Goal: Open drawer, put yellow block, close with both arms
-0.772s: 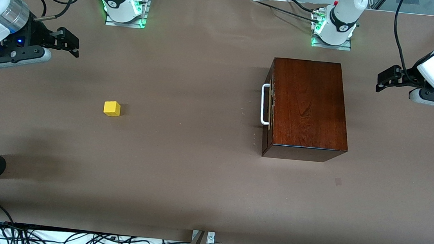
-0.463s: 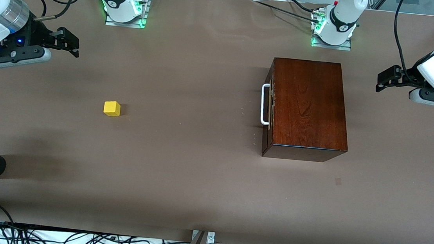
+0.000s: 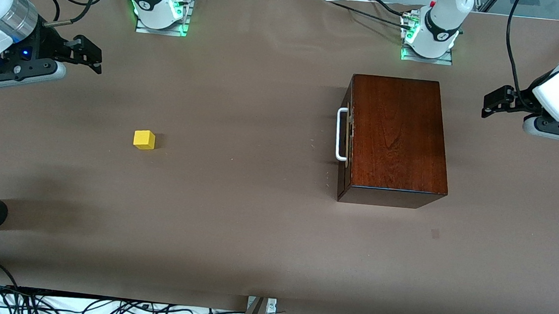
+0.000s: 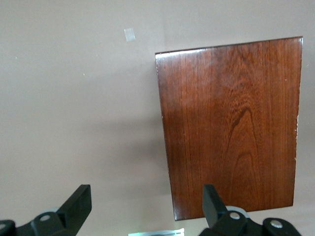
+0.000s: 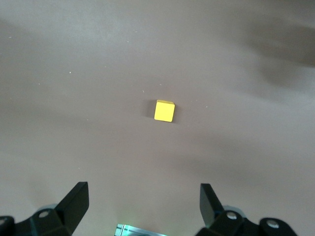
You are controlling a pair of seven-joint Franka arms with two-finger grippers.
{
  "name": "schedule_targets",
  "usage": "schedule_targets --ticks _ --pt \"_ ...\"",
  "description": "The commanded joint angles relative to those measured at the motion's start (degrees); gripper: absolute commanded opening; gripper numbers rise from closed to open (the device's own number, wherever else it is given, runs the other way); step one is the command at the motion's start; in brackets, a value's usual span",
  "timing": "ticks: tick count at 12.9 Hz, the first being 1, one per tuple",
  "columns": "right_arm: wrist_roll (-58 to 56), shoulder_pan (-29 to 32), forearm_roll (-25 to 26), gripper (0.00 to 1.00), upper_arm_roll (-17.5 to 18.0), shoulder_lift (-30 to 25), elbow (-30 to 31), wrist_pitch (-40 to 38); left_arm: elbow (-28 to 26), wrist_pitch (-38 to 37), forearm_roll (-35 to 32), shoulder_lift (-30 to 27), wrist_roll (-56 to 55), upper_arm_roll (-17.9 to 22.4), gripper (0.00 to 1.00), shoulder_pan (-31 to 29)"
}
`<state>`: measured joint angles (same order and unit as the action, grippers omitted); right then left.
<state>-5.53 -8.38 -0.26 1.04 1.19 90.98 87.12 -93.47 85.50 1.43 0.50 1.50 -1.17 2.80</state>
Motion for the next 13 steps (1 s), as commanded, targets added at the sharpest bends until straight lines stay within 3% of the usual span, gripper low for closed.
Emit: schedule_targets --ticks 1,4,6,9,13 --pt "-0.1 0.1 0.4 1.00 0.4 0.4 -1.5 -1.2 5.2 -5.5 -1.3 2.9 0.8 -1.1 1.00 1.4" --pt "-0.2 0.1 0.4 1.00 0.4 0.4 -1.6 -1.0 5.8 -5.7 -0.8 4.1 0.9 -2.4 1.00 2.1" --pt "-0.1 0.1 0.3 1.00 0.4 0.4 -1.6 -1.2 5.8 -4.9 -1.3 5.5 -1.5 -6.2 1.00 4.3" --pt "-0.2 0.1 0.3 1.00 0.4 0.4 -1.6 -1.0 8.2 -0.7 -1.5 9.9 -19.9 -8.8 1.00 9.7" --pt "-0.2 0.1 0.3 1.00 0.4 0.4 -1.6 -0.9 14.4 4.2 -2.6 19.3 -33.0 -8.8 1.00 20.9"
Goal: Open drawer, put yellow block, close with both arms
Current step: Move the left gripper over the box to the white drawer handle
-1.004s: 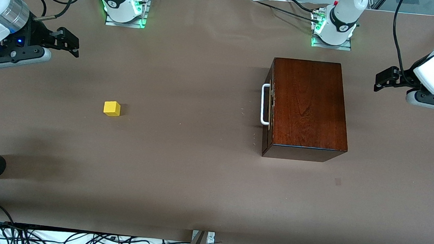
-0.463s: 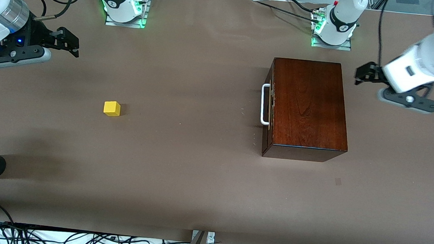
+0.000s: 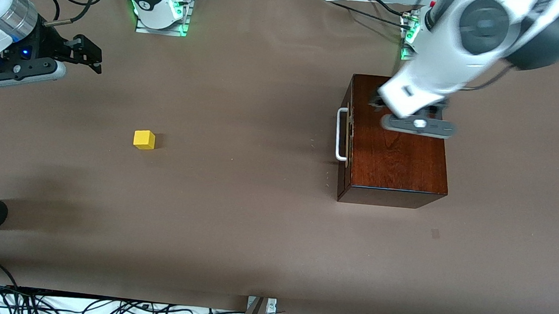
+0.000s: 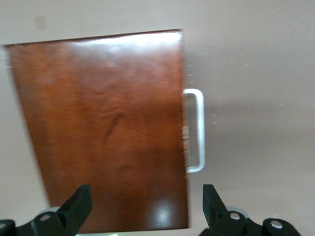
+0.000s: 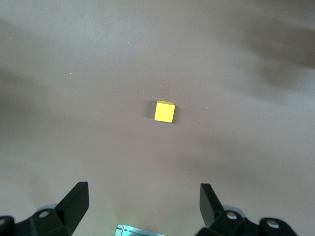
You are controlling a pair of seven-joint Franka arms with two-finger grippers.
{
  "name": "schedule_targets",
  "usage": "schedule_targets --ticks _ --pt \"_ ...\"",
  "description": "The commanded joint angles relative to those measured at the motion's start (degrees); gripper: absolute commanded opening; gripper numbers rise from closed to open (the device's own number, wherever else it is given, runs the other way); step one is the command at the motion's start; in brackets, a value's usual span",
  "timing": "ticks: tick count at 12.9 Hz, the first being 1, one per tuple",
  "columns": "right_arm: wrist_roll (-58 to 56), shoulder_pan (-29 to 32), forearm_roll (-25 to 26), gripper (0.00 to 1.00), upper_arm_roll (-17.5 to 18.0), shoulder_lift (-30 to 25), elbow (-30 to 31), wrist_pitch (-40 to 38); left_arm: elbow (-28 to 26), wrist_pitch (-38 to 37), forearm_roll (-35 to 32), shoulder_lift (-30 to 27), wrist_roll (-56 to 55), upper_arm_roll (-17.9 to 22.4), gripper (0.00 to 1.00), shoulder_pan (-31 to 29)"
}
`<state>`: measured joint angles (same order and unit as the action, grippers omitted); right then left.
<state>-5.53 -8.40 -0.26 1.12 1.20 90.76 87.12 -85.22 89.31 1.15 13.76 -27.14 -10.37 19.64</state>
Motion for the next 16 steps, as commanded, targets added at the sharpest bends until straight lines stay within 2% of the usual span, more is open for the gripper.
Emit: schedule_targets --ticks 1,4,7,16 --pt "-0.2 0.1 0.3 1.00 0.3 0.5 -1.4 -0.7 6.2 1.3 -4.8 7.7 -5.9 0.3 1.00 6.5" --pt "-0.2 0.2 0.4 1.00 0.3 0.5 -1.4 -0.7 6.1 3.5 -13.1 11.3 -12.7 0.3 1.00 14.2" --pt "-0.2 0.2 0.5 1.00 0.3 0.6 -1.6 -0.6 5.1 3.9 -20.0 15.1 -14.6 0.3 1.00 17.3" --pt "-0.2 0.2 0.5 1.00 0.2 0.6 -1.6 -0.5 2.8 5.5 -20.9 21.9 -15.6 0.9 1.00 16.4"
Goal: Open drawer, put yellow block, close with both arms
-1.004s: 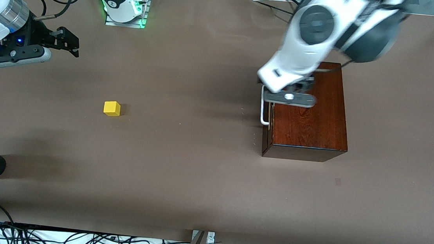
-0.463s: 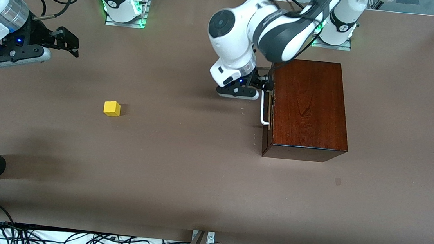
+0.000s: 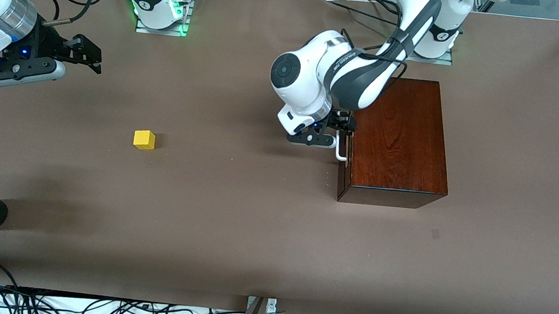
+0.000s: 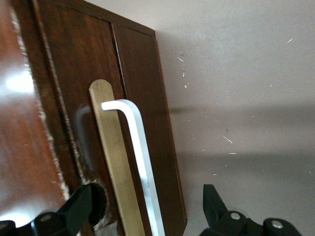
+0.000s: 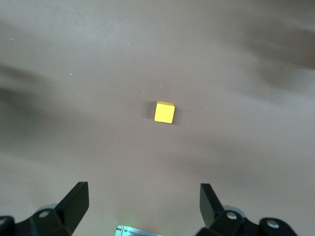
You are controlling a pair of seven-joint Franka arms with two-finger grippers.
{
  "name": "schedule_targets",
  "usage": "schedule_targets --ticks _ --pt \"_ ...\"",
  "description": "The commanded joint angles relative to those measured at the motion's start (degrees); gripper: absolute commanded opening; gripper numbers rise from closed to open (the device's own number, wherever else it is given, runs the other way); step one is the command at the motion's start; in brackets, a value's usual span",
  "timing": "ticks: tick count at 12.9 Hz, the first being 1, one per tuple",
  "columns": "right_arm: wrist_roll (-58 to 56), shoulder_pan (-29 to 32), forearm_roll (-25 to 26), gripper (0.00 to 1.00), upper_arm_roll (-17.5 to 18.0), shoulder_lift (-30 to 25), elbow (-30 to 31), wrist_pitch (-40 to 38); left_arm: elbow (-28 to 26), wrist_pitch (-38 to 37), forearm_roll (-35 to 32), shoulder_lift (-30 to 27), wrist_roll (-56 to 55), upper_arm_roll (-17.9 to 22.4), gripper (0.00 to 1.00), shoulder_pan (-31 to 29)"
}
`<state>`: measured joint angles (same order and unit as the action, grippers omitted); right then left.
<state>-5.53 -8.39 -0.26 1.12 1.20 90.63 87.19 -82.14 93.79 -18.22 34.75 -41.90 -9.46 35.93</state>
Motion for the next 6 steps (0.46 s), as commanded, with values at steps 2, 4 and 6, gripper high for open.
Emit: schedule_targets --ticks 2,4,6 --pt "-0.2 0.2 0.5 1.00 0.2 0.6 -1.5 -0.5 -0.7 2.9 -1.6 1.8 -1.2 0.1 1.00 0.1" --pt "-0.2 0.2 0.5 1.00 0.2 0.6 -1.5 -0.5 -0.8 4.3 -2.6 3.2 -2.7 0.1 1.00 0.0" --pt "-0.2 0.2 0.5 1.00 0.2 0.6 -1.5 -0.5 -0.7 4.6 -4.6 4.2 -4.6 0.0 1.00 0.4"
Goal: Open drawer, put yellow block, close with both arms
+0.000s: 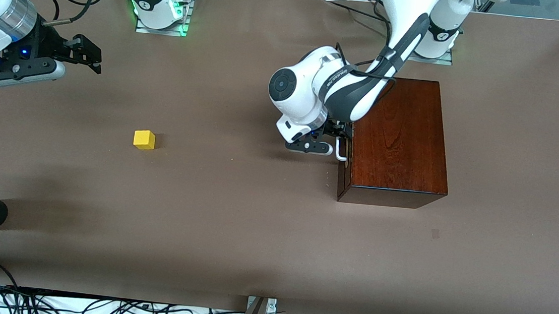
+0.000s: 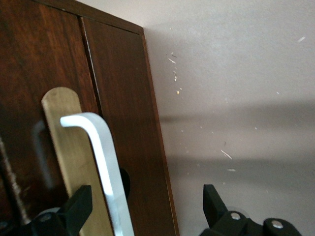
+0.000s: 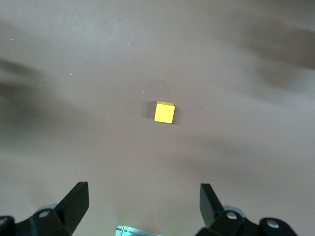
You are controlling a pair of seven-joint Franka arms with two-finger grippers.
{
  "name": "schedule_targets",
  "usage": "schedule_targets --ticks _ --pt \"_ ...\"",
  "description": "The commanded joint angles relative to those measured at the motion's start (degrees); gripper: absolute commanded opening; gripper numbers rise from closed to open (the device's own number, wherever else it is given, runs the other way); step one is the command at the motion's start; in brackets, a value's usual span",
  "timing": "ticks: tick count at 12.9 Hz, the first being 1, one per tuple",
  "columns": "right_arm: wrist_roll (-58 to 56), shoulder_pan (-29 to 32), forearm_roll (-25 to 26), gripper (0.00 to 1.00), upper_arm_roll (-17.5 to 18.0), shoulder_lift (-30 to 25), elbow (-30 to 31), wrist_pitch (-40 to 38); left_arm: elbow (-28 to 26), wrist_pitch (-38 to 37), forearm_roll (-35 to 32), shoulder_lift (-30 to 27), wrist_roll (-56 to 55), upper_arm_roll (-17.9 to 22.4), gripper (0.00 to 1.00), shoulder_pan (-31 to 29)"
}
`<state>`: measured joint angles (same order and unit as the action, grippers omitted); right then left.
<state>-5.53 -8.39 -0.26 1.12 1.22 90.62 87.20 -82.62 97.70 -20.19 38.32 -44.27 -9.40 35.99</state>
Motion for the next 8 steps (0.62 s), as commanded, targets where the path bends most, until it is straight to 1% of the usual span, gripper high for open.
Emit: schedule_targets --ticks 1,3,6,7,8 --pt "-0.2 0.2 0.5 1.00 0.2 0.6 -1.5 -0.5 -0.3 1.3 -2.7 0.8 -2.6 -0.1 1.00 0.4" --pt "-0.2 0.2 0.5 1.00 0.2 0.6 -1.5 -0.5 -0.1 2.5 -2.7 1.2 -3.0 -0.1 1.00 0.5" --pt "-0.2 0.2 0.5 1.00 0.2 0.6 -1.5 -0.5 0.2 7.8 -1.7 1.4 -7.2 -0.4 1.00 0.7" --pt "-0.2 0.2 0.5 1.00 0.2 0.6 -1.5 -0.5 0.3 9.8 -1.0 1.7 -7.4 -0.6 1.00 0.7" --pt "-0.2 0.2 0.5 1.00 0.2 0.6 -1.5 -0.5 0.5 10.7 1.5 1.9 -7.4 -0.6 1.00 0.7"
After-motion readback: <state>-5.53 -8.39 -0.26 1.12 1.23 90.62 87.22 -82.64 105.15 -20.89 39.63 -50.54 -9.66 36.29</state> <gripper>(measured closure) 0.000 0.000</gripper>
